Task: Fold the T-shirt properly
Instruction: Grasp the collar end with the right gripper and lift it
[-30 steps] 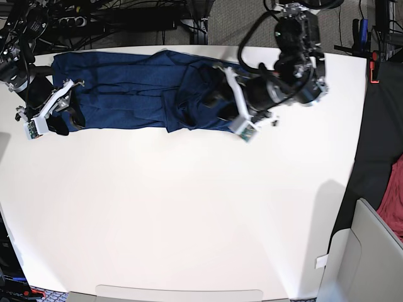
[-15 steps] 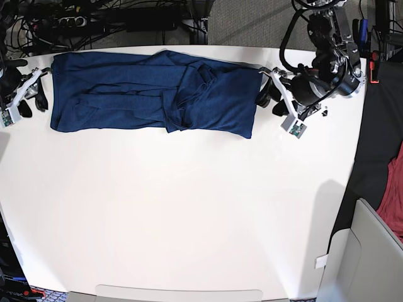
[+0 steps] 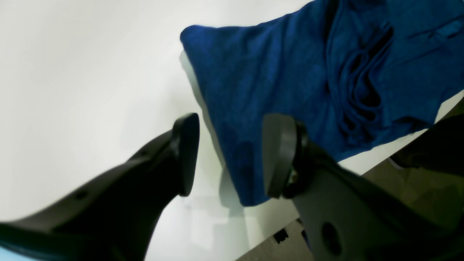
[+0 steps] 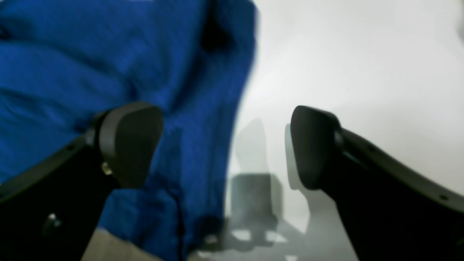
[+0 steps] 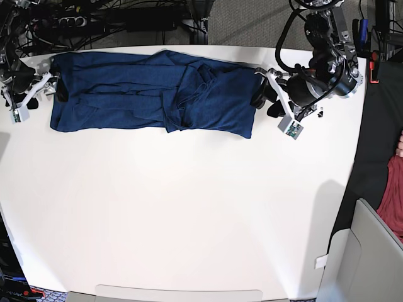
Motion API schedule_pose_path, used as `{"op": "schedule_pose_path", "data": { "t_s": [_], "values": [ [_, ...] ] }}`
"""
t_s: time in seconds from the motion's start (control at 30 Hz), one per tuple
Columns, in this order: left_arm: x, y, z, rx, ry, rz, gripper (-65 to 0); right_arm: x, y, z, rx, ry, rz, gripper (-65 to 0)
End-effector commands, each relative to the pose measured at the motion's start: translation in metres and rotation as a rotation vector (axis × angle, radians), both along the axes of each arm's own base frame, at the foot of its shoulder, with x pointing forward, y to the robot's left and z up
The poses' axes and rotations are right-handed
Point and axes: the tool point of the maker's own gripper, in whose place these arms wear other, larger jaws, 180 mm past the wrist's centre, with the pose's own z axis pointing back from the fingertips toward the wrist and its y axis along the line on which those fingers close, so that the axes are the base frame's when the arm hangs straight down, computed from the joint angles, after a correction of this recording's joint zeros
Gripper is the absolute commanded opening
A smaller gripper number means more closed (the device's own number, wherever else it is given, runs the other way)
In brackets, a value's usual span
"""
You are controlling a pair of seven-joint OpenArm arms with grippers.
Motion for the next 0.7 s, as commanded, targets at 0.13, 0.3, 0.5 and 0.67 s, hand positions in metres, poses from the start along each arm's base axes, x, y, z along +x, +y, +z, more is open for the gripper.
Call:
{"op": "schedule_pose_path", "data": {
  "t_s": [0.13,0.3,0.5,0.67],
  "values": [
    [0.005,-0.002,0.009,-0.006,-0.033,-0.012,-37.3,-0.001,-0.001,-0.013,0.056,0.012,-0.045,-7.0],
    [0.005,-0.002,0.009,-0.006,-0.033,-0.012,-37.3,-0.008,0.012,-0.035,0.122,0.058,-0.058,-7.0],
    [0.005,-0.007,0.009,-0.025,-0.033,-0.009,-37.3,-0.026,0.053,-0.057,0.199,0.171,-0.005,-7.0],
    [0.005,-0.008,0.009,-0.027,-0.031,-0.008,-37.3,-0.031,0.077,-0.044,0.193,0.15,0.042,-7.1]
  ]
}}
